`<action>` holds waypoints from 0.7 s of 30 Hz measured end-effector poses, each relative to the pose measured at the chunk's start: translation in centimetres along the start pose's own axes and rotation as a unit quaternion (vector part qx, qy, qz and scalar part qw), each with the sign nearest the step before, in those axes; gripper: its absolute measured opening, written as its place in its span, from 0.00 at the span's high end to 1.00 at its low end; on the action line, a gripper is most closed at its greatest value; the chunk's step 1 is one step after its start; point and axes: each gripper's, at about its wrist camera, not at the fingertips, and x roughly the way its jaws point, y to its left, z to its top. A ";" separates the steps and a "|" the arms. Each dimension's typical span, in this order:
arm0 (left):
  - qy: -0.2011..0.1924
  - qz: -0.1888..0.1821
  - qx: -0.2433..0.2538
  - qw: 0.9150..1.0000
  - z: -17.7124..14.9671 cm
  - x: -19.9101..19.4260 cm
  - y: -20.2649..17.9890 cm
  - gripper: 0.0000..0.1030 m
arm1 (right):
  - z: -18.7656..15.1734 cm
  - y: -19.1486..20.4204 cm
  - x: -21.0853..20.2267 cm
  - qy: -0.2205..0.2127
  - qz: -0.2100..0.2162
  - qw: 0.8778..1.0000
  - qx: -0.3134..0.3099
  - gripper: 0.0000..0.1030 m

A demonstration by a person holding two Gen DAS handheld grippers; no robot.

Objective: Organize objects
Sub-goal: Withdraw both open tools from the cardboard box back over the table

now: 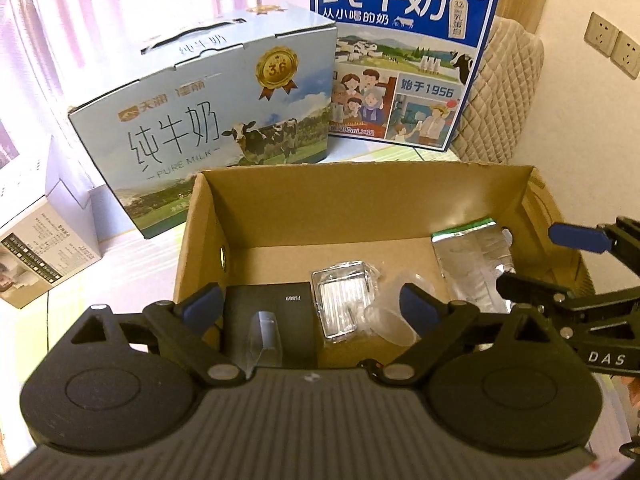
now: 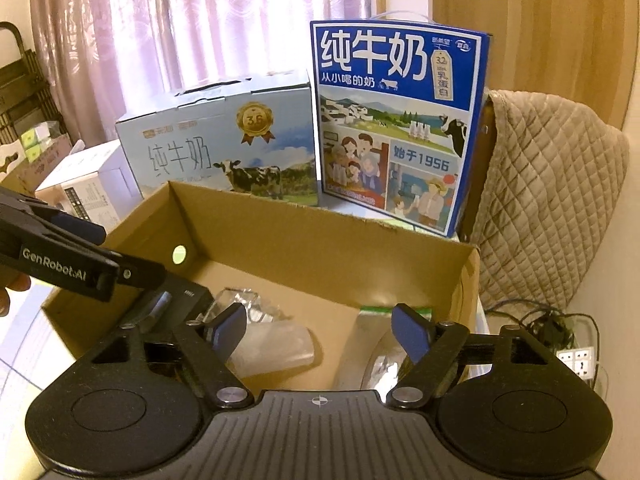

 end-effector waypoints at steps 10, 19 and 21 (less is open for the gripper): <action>-0.015 -0.007 -0.014 1.000 -1.9 -3.6 0.0 0.09 | -1.4 0.7 -3.5 -0.011 0.004 1.000 0.028 0.24; -0.035 -0.003 -0.033 0.999 -4.5 -7.7 0.3 0.09 | -2.5 1.8 -7.3 -0.032 0.010 0.998 0.050 0.24; -0.038 -0.002 -0.033 0.999 -5.2 -8.5 0.2 0.09 | -2.8 2.2 -8.1 -0.034 0.010 0.998 0.052 0.24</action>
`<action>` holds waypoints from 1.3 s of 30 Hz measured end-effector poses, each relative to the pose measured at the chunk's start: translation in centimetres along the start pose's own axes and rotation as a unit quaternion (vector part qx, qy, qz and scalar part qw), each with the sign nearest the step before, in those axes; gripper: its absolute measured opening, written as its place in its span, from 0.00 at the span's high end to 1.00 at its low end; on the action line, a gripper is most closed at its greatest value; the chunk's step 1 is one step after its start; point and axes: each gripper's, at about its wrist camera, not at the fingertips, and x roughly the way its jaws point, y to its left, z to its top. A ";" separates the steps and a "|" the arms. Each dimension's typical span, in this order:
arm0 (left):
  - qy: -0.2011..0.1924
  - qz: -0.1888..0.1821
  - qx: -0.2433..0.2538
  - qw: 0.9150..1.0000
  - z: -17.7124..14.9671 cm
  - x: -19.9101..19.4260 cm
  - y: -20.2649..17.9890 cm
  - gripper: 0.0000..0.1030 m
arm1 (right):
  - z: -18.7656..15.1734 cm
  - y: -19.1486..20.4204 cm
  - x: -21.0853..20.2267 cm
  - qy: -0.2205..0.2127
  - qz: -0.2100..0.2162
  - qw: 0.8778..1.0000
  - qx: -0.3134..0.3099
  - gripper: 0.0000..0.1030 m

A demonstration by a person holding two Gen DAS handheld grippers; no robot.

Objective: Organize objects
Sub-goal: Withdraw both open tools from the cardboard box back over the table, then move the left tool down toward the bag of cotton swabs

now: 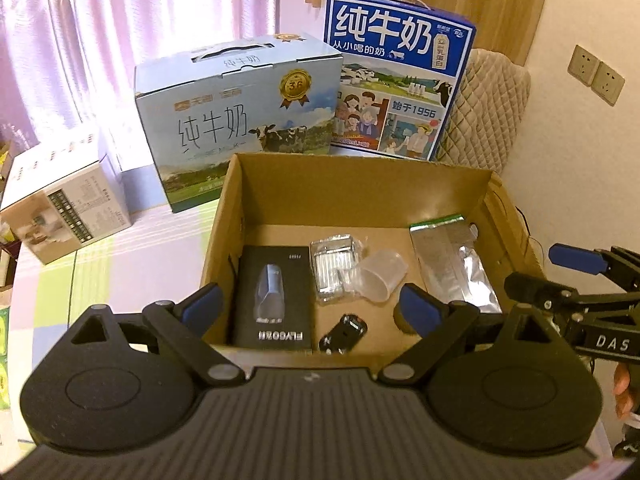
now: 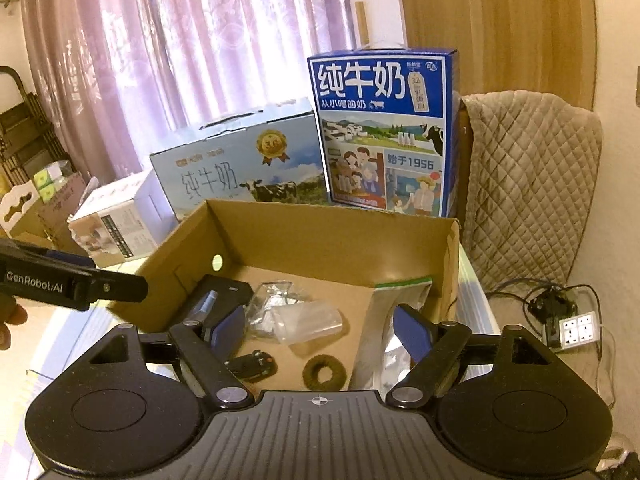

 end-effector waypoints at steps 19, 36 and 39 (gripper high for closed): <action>-0.008 0.001 -0.019 1.000 -6.1 -6.3 0.2 0.09 | -3.6 3.5 -6.1 -0.002 0.009 1.000 0.004 0.24; 0.010 -0.006 -0.023 1.000 -11.5 -9.1 0.8 0.09 | -7.9 6.0 -9.0 0.022 0.007 1.000 0.019 0.24; 0.013 -0.001 -0.020 1.000 -12.6 -9.4 0.9 0.09 | -8.8 6.3 -9.1 0.032 0.008 0.999 0.022 0.24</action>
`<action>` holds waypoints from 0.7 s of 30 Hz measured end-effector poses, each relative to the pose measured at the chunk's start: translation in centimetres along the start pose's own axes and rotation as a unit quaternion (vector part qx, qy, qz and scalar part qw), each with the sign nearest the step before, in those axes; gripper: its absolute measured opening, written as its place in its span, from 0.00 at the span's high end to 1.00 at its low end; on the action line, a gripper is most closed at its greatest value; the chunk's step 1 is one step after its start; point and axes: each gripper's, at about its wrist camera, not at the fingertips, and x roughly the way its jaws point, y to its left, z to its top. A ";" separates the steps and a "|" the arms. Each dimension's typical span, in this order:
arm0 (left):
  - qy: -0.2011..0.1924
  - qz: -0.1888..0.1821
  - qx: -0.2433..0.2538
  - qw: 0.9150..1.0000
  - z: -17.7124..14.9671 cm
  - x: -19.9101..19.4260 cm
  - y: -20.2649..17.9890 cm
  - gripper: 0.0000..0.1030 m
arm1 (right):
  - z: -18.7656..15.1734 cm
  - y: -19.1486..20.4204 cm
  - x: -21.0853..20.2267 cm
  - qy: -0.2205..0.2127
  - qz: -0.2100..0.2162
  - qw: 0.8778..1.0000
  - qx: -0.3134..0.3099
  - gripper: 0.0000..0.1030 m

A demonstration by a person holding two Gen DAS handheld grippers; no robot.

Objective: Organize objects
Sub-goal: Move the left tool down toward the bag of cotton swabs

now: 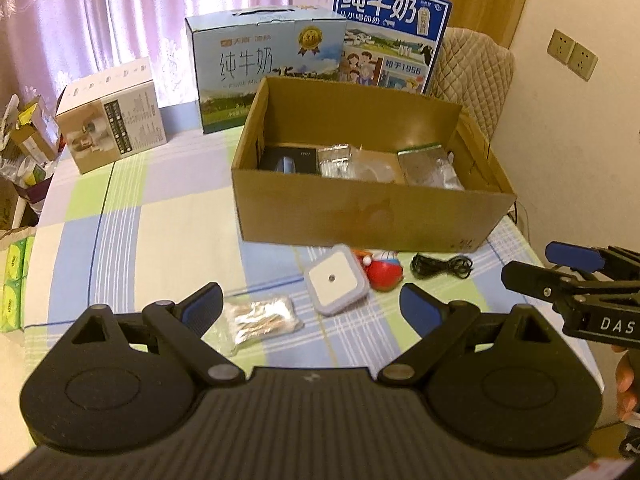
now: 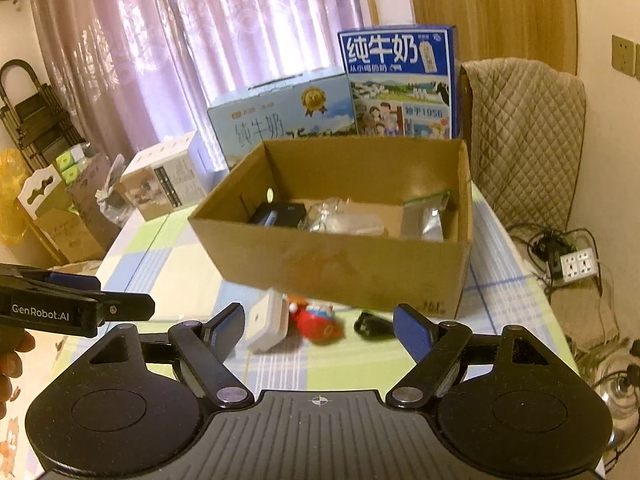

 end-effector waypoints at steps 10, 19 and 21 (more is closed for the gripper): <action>0.018 0.007 0.000 1.000 -2.7 0.1 0.7 0.09 | -2.6 0.2 0.1 0.026 0.000 1.000 0.009 0.24; 0.036 0.020 -0.005 0.999 -4.2 0.9 1.3 0.10 | -4.1 -0.1 1.0 0.047 -0.001 0.999 0.018 0.24; 0.039 0.023 -0.004 0.999 -4.3 1.0 1.4 0.10 | -4.3 -0.3 1.2 0.051 0.000 0.999 0.020 0.24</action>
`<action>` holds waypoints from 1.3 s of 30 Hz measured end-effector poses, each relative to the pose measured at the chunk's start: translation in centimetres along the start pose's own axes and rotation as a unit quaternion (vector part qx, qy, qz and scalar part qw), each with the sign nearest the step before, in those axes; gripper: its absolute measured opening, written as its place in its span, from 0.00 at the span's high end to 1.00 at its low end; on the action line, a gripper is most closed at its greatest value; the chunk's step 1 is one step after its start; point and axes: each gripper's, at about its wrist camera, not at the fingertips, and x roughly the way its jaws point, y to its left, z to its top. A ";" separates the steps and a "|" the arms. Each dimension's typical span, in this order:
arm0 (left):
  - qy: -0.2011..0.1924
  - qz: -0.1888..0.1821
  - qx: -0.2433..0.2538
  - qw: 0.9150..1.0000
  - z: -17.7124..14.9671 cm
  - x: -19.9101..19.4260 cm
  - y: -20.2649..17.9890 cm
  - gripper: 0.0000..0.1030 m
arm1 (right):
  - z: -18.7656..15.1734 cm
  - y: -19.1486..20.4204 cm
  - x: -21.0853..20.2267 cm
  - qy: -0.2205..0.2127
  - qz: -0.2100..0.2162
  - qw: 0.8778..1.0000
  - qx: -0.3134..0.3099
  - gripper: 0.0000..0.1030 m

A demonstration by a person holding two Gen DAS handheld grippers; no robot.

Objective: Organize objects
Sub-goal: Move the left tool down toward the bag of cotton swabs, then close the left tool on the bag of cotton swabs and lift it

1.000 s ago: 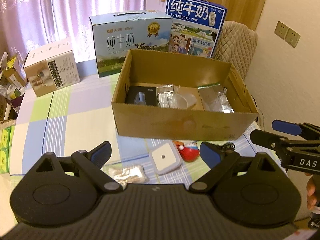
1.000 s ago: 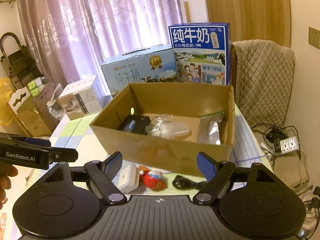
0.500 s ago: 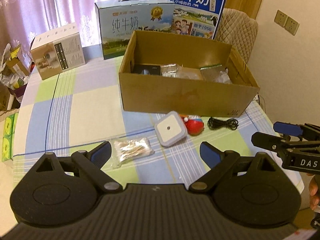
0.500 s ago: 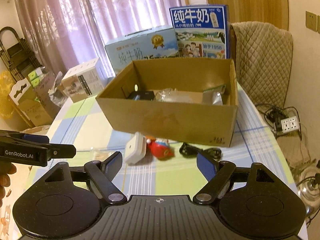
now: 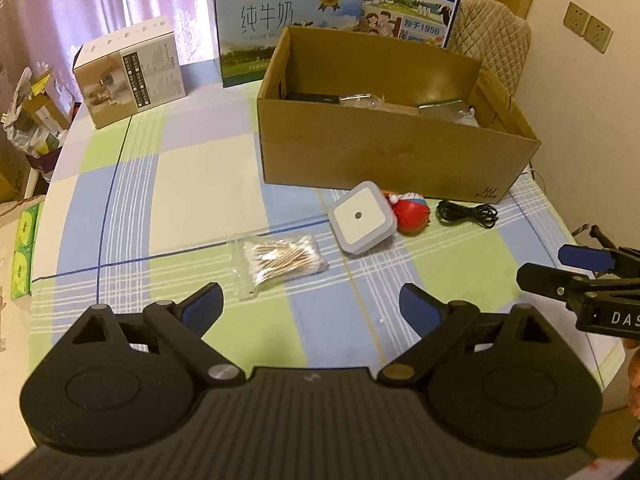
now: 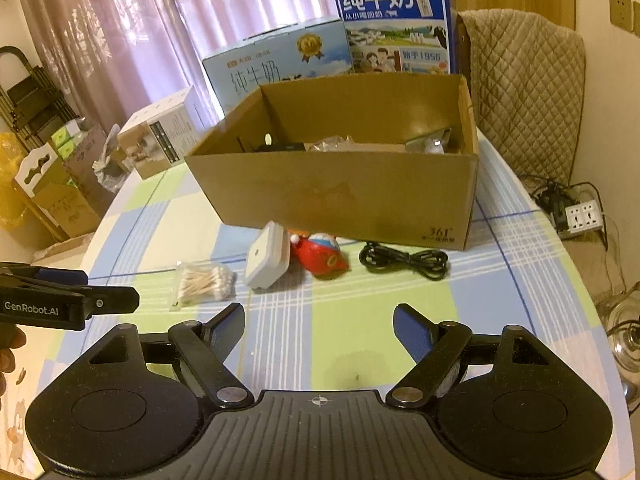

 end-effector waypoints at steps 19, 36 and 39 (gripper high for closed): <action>0.011 0.009 0.012 1.000 -0.3 3.5 0.1 0.10 | -0.1 -1.7 2.5 0.026 -0.008 1.000 0.016 0.24; 0.035 0.032 0.086 0.995 0.1 10.5 1.6 0.10 | 0.4 -4.5 5.4 0.052 -0.032 0.997 0.047 0.24; 0.041 0.034 0.095 0.994 0.4 11.7 1.8 0.10 | 0.6 -4.9 5.9 0.056 -0.035 0.996 0.052 0.24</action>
